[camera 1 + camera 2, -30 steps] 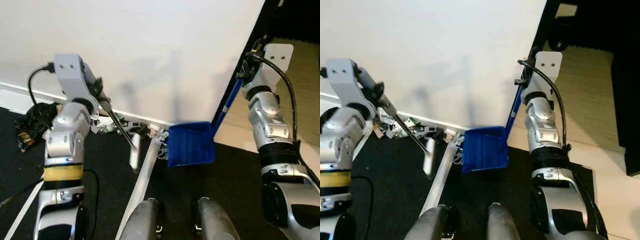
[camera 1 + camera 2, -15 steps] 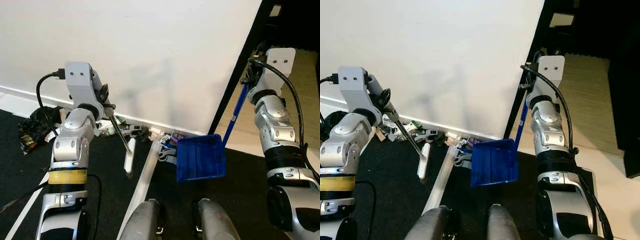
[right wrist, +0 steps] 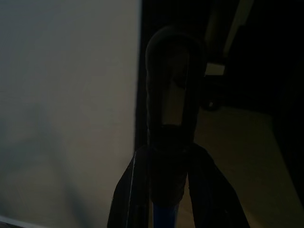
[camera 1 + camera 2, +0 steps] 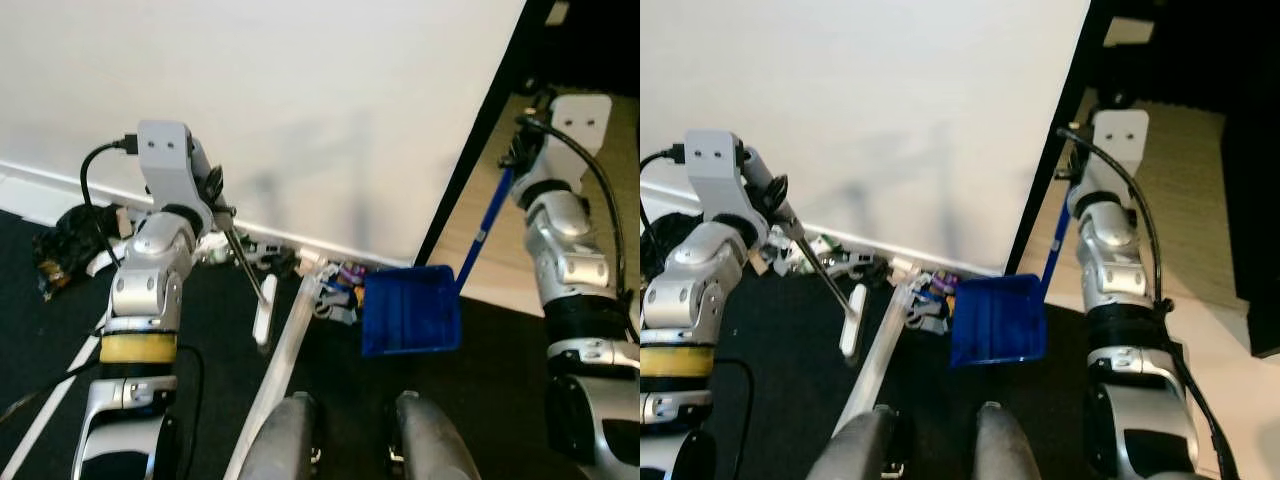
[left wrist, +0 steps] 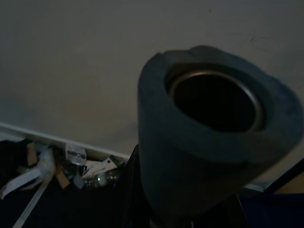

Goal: Sweep floor

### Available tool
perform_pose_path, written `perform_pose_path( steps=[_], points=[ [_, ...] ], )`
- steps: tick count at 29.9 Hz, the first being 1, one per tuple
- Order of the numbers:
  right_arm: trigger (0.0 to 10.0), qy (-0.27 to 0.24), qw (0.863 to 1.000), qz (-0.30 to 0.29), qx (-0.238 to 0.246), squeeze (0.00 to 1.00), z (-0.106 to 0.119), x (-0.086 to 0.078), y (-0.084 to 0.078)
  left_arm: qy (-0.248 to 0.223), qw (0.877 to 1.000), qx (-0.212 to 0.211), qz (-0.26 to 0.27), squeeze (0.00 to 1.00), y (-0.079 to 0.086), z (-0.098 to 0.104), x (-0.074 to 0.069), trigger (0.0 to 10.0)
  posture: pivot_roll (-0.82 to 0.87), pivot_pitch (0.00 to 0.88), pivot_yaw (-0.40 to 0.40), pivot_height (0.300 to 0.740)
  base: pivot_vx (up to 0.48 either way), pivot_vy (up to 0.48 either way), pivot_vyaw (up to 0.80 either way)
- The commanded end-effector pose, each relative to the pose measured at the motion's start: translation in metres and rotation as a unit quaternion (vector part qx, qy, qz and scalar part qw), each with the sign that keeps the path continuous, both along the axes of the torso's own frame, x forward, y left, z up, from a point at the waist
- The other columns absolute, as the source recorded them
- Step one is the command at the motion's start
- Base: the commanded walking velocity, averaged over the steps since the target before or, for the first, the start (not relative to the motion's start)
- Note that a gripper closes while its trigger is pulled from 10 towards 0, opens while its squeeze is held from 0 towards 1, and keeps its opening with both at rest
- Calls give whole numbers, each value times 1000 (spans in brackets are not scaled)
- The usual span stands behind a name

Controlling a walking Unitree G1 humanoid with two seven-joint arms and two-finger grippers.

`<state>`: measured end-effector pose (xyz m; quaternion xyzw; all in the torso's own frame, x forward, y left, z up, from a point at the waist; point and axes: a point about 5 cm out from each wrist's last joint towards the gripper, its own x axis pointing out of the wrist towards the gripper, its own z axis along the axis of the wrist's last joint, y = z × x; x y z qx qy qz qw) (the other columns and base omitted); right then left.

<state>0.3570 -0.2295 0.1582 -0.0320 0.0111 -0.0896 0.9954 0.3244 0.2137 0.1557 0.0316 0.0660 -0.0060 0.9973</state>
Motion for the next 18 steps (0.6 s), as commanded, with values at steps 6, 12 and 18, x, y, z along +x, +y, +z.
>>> perform_pose_path(
  steps=[6,12,18],
  points=[
    [10000,-23,999,-32,-9,0,19,-2,-26,-17,1000,3,18,0,7,7,3,10000,-3,59,54,740,0,0,0],
    [10000,-29,998,-50,-27,0,26,-4,-38,-18,1000,5,23,0,10,8,3,10000,-2,60,54,740,0,0,0],
    [10000,-16,997,-62,-50,0,25,-7,-53,-17,1000,6,22,0,10,6,2,10000,-5,69,56,740,0,0,0]
  ],
)
